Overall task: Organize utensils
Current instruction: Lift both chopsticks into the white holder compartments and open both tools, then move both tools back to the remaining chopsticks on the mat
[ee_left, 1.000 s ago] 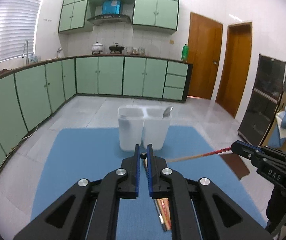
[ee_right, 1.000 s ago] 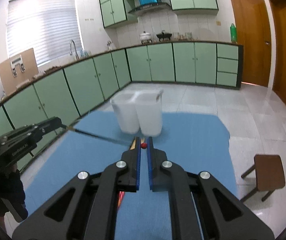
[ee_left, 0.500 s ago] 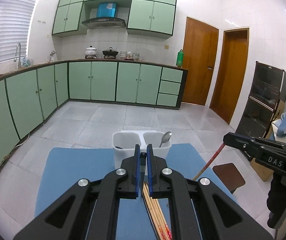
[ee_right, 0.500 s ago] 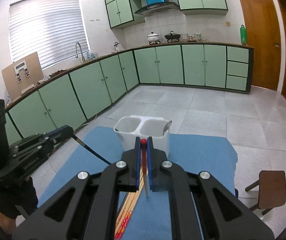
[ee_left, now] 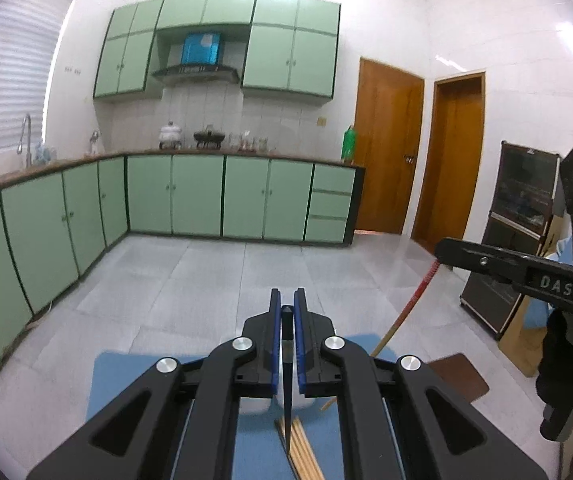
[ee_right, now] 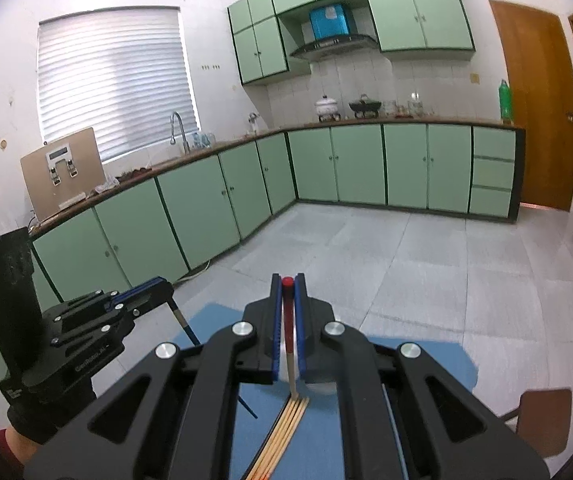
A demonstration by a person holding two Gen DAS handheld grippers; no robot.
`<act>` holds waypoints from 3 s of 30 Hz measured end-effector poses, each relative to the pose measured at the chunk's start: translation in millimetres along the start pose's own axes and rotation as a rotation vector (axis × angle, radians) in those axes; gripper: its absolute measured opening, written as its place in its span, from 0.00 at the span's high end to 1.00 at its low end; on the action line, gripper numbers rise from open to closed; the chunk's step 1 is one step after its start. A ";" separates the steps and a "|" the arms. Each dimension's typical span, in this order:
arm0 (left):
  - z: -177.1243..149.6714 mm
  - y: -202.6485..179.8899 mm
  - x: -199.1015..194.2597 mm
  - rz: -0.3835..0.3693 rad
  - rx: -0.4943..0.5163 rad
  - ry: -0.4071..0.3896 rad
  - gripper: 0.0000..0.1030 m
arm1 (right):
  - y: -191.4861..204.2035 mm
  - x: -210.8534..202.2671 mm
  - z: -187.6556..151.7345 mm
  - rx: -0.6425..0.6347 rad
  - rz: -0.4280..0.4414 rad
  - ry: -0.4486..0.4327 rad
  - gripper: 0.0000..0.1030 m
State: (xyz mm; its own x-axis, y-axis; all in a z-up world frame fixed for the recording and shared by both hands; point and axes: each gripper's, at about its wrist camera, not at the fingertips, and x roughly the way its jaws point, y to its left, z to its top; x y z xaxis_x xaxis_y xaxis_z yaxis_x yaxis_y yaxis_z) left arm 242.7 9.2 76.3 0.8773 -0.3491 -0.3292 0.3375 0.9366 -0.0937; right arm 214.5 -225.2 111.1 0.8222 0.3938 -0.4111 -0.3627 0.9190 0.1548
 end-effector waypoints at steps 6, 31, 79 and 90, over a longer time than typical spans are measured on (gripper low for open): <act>53.7 -5.7 8.6 0.014 0.028 -0.114 0.94 | -5.2 8.6 43.5 -0.024 -0.020 -0.059 0.95; -0.9 17.2 85.2 0.086 -0.004 0.068 0.54 | -39.6 80.7 -7.8 0.048 -0.142 0.051 0.62; -266.1 11.2 -13.0 0.228 -0.138 0.500 0.22 | 70.3 36.4 -309.2 -0.001 -0.208 0.431 0.38; -266.8 16.5 -13.0 0.225 -0.151 0.512 0.21 | 60.8 36.0 -308.7 0.018 -0.276 0.450 0.44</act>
State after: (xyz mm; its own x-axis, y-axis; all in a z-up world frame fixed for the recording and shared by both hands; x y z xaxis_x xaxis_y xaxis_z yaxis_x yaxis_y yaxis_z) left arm 145.9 36.9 -171.6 0.6325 -0.1176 -0.7656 0.0763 0.9931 -0.0896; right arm 86.7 -161.9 -171.7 0.6148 0.0925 -0.7833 -0.1488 0.9889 0.0000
